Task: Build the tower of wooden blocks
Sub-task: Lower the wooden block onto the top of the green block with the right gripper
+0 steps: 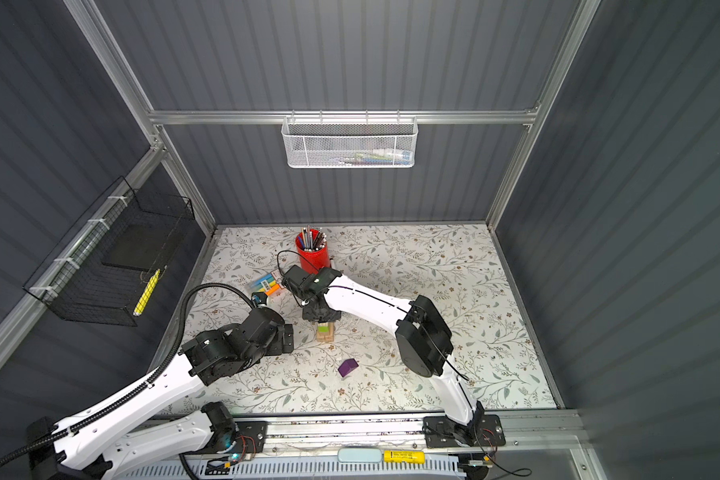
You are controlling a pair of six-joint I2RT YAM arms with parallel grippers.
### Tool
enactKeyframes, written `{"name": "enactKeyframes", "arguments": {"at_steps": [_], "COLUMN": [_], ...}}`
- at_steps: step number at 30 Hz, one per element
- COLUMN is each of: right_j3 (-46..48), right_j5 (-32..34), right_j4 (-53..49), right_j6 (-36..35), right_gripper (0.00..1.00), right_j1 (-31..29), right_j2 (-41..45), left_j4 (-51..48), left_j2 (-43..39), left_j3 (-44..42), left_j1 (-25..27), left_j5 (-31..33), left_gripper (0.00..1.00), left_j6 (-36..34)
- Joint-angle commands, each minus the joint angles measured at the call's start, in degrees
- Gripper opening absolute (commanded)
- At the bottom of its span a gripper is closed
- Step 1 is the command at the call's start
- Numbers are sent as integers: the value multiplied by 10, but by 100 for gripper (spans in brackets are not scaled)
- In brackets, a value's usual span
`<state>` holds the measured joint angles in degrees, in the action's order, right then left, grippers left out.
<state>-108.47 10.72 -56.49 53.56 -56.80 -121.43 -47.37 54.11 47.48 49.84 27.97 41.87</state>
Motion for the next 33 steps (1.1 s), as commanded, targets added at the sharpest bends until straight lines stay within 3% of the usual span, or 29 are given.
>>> {"name": "enactKeyframes", "arguments": {"at_steps": [1, 10, 33], "right_j3": [-17, -21, -3], "right_j5": [4, 1, 0], "right_j4": [-18, -21, -11], "right_j6": [-4, -5, -4], "right_gripper": [35, 45, 46], "right_j1": [-4, -4, -3], "right_j2": [-18, -21, -7], "left_j4": [-10, -10, -11], "left_j2": [-2, -1, 1], "left_j3": [0, 0, 3], "left_j1": [2, 2, 3], "left_j5": [10, 11, 10], "left_gripper": [100, 100, 100], "left_j6": [8, 5, 6]}}
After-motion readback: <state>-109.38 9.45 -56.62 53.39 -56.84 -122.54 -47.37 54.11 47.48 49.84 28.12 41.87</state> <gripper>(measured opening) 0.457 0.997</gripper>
